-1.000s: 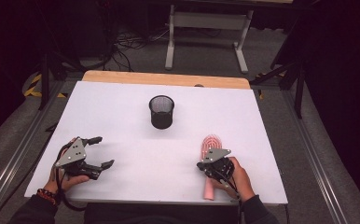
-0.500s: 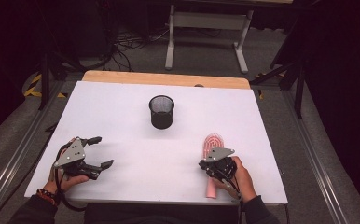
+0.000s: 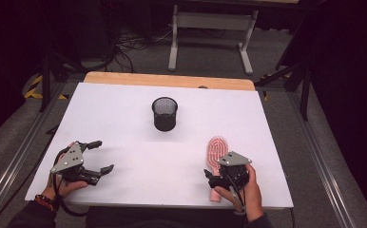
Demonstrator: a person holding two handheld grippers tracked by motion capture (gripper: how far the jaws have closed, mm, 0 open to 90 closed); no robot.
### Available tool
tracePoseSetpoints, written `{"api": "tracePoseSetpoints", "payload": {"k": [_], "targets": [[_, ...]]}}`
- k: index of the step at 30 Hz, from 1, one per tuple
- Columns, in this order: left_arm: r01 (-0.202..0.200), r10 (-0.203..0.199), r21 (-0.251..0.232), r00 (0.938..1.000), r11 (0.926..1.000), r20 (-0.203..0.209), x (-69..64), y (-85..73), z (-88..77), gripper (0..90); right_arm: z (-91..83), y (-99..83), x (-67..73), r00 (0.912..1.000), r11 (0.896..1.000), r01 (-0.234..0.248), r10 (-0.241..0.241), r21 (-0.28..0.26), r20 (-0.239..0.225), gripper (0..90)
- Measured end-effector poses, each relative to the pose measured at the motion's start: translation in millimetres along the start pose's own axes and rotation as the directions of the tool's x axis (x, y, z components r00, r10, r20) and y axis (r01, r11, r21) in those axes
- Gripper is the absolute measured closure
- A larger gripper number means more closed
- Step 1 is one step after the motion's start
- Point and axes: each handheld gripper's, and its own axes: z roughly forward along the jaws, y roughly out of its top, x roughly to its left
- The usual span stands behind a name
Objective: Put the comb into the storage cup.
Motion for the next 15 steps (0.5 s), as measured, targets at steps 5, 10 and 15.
{"api": "tracePoseSetpoints", "payload": {"k": [5, 10, 15], "targets": [[0.001, -0.001, 0.000, 1.0000, 1.0000, -0.007, -0.4, 0.3, -0.1, 9.5, 9.6, -15.2, 2.8, 0.9767, 0.984, -0.171, 0.162, 0.055, 0.140, 10.8], [0.003, -0.003, -0.003, 0.9999, 1.0000, -0.016, -0.5, 0.6, -0.1, 9.8, 15.0, -20.3, 3.6, 0.9608, 0.973, -0.223, 0.210, 0.058, 0.181, 10.0], [0.007, -0.008, -0.004, 0.9997, 1.0000, -0.024, -0.1, 0.1, 0.7, 10.1, 22.8, -21.5, -1.0, 0.9477, 0.957, -0.278, 0.258, 0.085, 0.188, 10.4]]}}
